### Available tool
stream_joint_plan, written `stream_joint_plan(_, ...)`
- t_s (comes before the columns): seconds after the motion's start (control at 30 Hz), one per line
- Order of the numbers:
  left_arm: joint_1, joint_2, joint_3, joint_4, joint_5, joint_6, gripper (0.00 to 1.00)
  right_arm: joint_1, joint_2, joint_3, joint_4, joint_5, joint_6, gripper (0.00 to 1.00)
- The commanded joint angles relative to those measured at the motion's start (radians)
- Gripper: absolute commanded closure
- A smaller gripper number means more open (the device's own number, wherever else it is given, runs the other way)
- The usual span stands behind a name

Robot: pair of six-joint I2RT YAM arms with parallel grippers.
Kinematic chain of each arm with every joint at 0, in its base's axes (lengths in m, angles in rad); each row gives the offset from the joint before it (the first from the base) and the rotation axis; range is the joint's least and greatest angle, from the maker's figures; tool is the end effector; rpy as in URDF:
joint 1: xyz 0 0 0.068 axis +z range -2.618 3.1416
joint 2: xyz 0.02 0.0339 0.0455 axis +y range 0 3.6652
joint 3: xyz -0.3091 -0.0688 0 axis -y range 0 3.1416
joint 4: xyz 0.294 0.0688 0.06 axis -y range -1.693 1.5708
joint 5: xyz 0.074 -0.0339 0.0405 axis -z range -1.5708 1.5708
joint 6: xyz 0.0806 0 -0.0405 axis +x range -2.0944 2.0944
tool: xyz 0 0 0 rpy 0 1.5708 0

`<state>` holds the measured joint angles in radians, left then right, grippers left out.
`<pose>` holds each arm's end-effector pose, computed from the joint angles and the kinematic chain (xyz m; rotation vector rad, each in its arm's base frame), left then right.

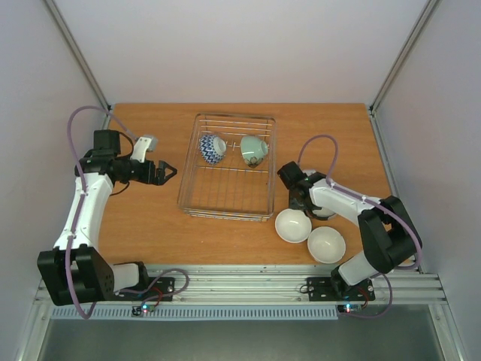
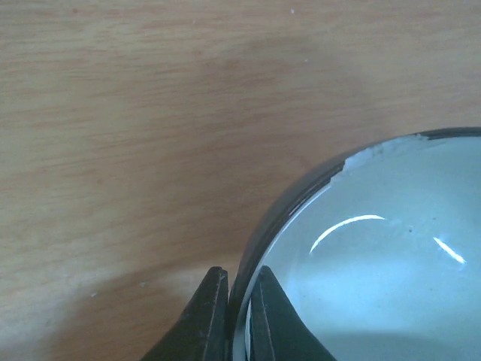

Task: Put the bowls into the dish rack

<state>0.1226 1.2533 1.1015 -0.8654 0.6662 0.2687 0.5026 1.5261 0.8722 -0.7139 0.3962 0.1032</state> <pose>0.2993 -0.0133 0.3052 0.4097 2.3723 -0.6808 0.2831 0.1201 0.1458 -0.4989 2.7530 -0.4510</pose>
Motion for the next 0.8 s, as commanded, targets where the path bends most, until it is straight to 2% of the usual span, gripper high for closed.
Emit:
stream_joint_plan(0.0, -0.002, -0.021, -0.011, 0.018, 0.014, 0.008, 0.01, -0.012, -0.017, 0.02, -0.013, 0.034, -0.006, 0.99)
stream_joint_plan(0.17, -0.002, -0.026, -0.008, 0.015, 0.022, 0.011, 0.01, -0.013, -0.072, 0.086, -0.043, 0.034, -0.044, 0.99)
stream_joint_plan(0.37, -0.002, -0.022, -0.002, 0.002, 0.036, 0.016, 0.01, -0.013, -0.132, 0.264, -0.022, -0.082, -0.156, 0.99)
stream_joint_plan(0.57, -0.001, -0.018, 0.001, -0.004, 0.044, 0.016, 0.01, -0.012, -0.138, 0.418, 0.073, -0.301, -0.231, 0.99)
stream_joint_plan(0.77, -0.001, -0.015, 0.022, -0.003, 0.051, 0.001, 0.01, -0.013, -0.104, 0.528, 0.184, -0.605, -0.255, 0.99)
